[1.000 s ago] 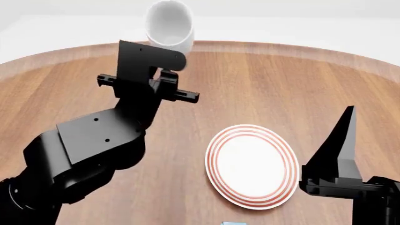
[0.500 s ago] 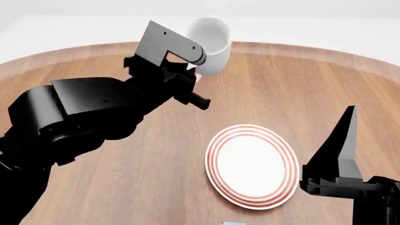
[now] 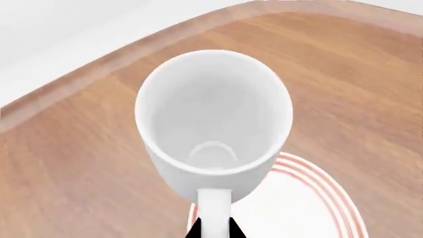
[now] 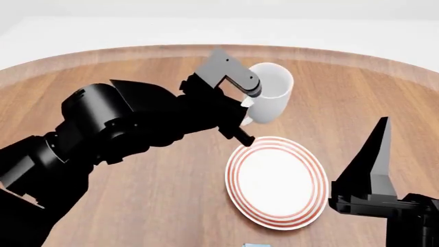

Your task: Pick up the white mug and put it on the plate, and put the chocolate pudding to the right of the plate.

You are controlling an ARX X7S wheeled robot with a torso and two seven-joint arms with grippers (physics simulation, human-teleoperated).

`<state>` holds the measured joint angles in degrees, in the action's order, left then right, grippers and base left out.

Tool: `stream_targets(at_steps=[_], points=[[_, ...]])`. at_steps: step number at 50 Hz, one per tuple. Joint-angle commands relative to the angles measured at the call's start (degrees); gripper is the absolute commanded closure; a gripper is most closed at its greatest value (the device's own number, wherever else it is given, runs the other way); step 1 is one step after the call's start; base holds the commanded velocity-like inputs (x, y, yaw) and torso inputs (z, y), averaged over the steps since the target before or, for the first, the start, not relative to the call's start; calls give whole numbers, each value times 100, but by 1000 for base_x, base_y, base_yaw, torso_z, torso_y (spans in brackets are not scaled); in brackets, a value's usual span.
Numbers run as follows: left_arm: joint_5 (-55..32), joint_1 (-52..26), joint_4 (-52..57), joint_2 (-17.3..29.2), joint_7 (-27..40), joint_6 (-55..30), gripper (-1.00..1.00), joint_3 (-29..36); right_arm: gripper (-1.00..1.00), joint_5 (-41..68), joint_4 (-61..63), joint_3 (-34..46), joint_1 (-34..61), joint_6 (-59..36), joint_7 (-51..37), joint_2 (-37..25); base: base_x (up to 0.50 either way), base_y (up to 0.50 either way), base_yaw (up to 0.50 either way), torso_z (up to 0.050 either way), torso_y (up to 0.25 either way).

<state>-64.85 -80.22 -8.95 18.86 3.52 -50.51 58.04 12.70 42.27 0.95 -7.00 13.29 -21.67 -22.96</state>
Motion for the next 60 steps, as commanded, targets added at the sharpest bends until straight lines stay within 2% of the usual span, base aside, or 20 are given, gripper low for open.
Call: stream_targets(at_steps=[1, 14, 30, 41, 53, 60], points=[[429, 34, -840, -533, -640, 272, 100, 130, -100, -91, -7, -120, -6, 15, 120, 91, 0, 0, 0, 0, 0], [616, 422, -1764, -1007, -997, 701, 100, 286, -100, -66, -25, -136, -25, 39, 98, 67, 0, 0, 0, 0, 0], [585, 598, -2145, -1328, -1223, 770, 100, 399, -100, -32, -96, -137, -15, 90, 84, 51, 0, 0, 0, 0, 0], [273, 538, -2652, -1610, -1276, 466, 100, 296, -100, -48, -90, -115, -15, 83, 64, 42, 0, 0, 0, 0, 0], [97, 484, -3060, -1788, -1253, 494, 100, 231, -100, -44, -102, -95, -26, 109, 58, 28, 0, 0, 0, 0, 0], [-236, 460, -3291, -1881, -1172, 698, 100, 599, -100, -26, -107, -103, -43, 130, 49, 18, 0, 0, 0, 0, 0]])
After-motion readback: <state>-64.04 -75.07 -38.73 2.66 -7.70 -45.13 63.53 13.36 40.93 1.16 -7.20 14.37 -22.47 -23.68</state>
